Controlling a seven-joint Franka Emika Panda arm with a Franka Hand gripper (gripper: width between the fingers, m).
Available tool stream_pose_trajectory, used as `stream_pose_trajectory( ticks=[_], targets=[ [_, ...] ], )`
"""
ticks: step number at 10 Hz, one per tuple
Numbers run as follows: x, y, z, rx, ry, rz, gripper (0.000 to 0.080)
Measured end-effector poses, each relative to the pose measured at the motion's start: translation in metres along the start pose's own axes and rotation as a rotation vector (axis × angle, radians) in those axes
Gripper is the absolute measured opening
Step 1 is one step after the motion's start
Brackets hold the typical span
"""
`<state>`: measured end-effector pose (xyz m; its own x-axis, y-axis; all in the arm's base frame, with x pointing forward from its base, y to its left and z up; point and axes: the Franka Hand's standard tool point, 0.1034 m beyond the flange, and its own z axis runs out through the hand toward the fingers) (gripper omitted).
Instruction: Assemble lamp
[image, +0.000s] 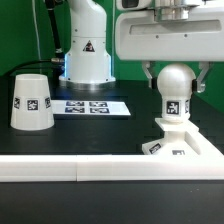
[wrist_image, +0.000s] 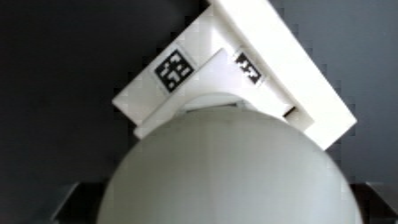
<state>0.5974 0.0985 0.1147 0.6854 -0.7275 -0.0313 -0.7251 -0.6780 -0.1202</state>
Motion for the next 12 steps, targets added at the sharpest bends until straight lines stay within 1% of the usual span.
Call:
stream_pose_trajectory(
  ticks=[1,2,5,6,7,8,9,11,12],
  targets=[
    [0.003,-0.002,0.001,0.013,-0.01,0.083,0.058],
    [0.005,-0.003,0.001,0.019,-0.013,0.159,0.058],
    [0.005,-0.004,0.001,0.024,-0.02,0.249,0.058],
    [0.004,-0.004,0.002,0.023,-0.02,0.231,0.0643],
    [0.003,-0.005,0.002,0.022,-0.015,0.194,0.0643],
    [0.0,-0.01,0.002,0.03,0.003,0.134,0.0688],
    [-0.001,-0.014,0.001,0.046,0.02,0.043,0.0696],
    [-0.002,-0.018,0.001,0.061,0.043,-0.181,0.0699],
    [-0.005,-0.018,0.002,0.063,0.051,-0.302,0.0699]
  ],
)
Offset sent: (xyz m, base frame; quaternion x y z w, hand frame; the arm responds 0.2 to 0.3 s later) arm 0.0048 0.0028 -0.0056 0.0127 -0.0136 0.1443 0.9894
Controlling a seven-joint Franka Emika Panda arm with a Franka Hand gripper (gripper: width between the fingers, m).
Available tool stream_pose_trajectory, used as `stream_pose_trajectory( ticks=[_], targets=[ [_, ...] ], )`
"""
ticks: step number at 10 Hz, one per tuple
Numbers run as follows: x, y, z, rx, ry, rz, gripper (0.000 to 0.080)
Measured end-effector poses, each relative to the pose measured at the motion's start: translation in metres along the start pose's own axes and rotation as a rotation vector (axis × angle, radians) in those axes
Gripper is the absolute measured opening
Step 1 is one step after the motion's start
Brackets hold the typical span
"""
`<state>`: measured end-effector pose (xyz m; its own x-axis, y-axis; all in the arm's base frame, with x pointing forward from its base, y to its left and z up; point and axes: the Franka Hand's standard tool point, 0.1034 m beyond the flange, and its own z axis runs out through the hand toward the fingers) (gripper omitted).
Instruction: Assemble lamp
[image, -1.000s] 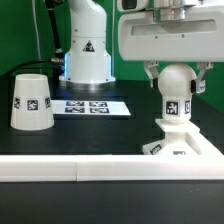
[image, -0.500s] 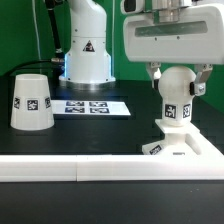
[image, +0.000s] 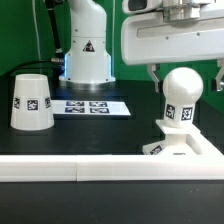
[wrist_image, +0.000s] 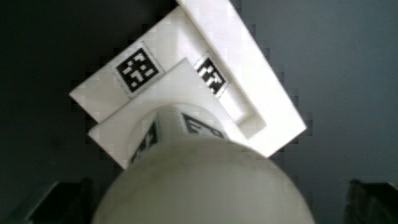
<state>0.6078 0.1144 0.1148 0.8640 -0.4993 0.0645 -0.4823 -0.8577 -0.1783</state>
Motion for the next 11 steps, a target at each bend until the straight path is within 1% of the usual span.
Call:
stream_pose_trajectory(
  ticks=[2,6,9,11],
  targets=[
    [0.0008,0.0021,0.001,-0.002,-0.001,-0.206,0.0699],
    [0.0014,0.0033,0.0013,-0.003,-0.002,-0.474,0.0699],
    [0.0042,0.0061,0.0007,-0.032,0.002,-0.861,0.0699],
    [0.0045,0.0069,0.0006,-0.06,-0.004,-1.08,0.0699]
  ],
)
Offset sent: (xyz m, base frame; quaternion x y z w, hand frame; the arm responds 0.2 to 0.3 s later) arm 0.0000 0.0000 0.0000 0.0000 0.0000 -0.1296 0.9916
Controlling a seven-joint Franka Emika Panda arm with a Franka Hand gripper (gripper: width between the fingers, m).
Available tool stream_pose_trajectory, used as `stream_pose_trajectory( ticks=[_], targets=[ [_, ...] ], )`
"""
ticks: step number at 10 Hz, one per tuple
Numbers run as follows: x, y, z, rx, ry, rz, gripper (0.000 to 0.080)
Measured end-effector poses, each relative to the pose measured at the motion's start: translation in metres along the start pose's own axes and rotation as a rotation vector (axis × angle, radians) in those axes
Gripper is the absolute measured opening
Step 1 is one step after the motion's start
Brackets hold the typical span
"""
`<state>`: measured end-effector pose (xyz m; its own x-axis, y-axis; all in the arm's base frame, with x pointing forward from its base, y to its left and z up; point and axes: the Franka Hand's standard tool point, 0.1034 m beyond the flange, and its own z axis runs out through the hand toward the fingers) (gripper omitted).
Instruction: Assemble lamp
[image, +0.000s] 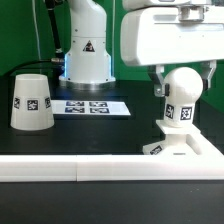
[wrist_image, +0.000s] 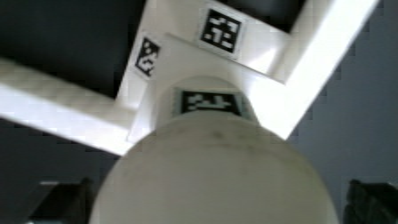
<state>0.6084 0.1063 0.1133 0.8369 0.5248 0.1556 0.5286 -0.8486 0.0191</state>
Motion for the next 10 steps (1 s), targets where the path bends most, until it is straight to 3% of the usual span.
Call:
stream_pose_trajectory(
  ticks=[7,10],
  targets=[
    [-0.0009,0.0052,0.0018,-0.023,-0.042,-0.512,0.0699],
    [0.0004,0.0075,0.0035,-0.018,-0.083,-0.792,0.0699]
  ],
)
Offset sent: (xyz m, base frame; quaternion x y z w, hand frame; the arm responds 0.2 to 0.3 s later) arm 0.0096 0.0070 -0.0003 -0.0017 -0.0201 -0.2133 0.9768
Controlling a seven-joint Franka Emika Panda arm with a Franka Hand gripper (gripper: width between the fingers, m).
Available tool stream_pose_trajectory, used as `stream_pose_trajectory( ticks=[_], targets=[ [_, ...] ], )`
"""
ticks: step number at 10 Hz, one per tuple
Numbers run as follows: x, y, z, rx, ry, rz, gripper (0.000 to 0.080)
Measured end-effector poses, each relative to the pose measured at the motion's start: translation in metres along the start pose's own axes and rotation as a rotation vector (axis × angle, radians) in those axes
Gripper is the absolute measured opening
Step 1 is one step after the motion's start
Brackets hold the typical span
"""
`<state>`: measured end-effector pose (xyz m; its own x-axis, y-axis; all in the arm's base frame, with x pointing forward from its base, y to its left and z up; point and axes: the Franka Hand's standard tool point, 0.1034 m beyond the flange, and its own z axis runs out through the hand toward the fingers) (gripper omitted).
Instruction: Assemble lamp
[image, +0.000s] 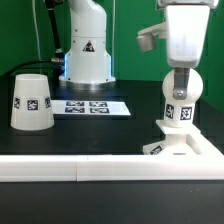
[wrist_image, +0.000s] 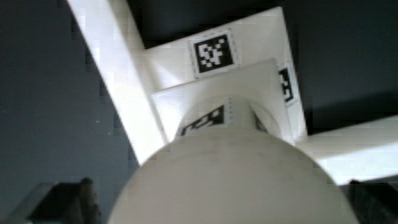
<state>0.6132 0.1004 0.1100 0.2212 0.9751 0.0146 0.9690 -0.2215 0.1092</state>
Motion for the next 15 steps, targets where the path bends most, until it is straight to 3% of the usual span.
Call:
stream_pose_trajectory(
  ticks=[3,6,7,11,15],
  targets=[
    [-0.0014,0.0012,0.0026,-0.008,-0.025,-0.205,0.0699],
    [-0.0016,0.0004,0.0031,-0.006,-0.025,-0.177,0.0699],
    [-0.0021,0.0006,0.0032,-0.006,-0.025,-0.176,0.0578],
    [-0.0032,0.0008,0.0032,-0.006,-0.025,-0.141,0.0574],
    [-0.0082,-0.0024,0.0042,-0.03,-0.005,0.266,0.0576]
  ],
)
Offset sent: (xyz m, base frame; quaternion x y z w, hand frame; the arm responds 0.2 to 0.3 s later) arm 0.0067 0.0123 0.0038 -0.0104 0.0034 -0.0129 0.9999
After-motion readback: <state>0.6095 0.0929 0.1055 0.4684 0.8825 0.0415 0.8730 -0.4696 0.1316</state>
